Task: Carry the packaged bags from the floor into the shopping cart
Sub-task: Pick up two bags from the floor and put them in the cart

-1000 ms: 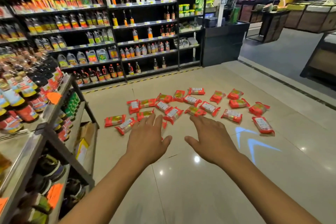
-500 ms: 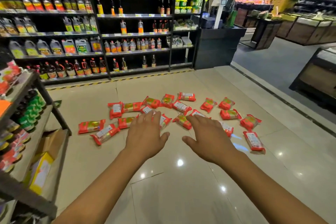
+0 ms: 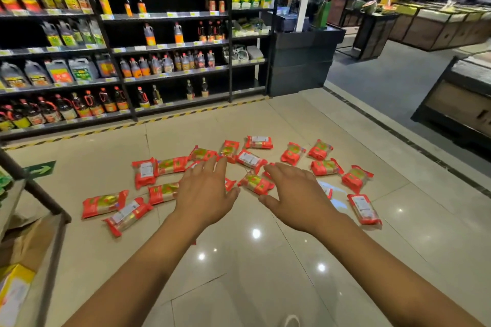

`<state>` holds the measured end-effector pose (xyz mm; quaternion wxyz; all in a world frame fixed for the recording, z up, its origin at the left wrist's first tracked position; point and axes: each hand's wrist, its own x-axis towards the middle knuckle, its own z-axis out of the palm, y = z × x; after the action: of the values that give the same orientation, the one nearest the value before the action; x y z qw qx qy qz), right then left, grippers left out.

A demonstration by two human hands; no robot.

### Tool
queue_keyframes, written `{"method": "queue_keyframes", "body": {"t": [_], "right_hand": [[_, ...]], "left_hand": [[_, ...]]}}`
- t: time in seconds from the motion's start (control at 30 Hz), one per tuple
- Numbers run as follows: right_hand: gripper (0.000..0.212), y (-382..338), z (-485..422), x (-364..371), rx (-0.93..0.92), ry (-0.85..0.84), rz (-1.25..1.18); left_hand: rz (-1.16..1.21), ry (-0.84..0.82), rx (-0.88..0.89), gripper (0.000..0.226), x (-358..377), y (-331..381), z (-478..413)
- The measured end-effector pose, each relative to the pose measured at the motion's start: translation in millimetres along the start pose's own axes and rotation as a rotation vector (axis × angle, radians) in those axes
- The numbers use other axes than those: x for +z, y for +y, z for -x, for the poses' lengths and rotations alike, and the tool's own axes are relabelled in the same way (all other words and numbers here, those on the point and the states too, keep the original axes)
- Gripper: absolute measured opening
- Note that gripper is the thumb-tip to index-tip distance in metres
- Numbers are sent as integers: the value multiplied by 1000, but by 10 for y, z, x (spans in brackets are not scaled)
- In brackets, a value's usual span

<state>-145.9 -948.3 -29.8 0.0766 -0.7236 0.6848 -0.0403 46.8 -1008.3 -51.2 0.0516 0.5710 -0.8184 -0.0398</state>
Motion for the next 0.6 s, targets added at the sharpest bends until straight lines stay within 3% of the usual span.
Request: {"method": "queue_keyframes", "body": {"t": [0.33, 0.6], "right_hand": [[68, 1166, -1322, -425, -158, 11, 7], [68, 1507, -2290, -391, -276, -54, -16]], "left_hand": [[-19, 22, -71, 76, 58, 628, -1522], [-28, 19, -181, 74, 140, 665, -2232]]}}
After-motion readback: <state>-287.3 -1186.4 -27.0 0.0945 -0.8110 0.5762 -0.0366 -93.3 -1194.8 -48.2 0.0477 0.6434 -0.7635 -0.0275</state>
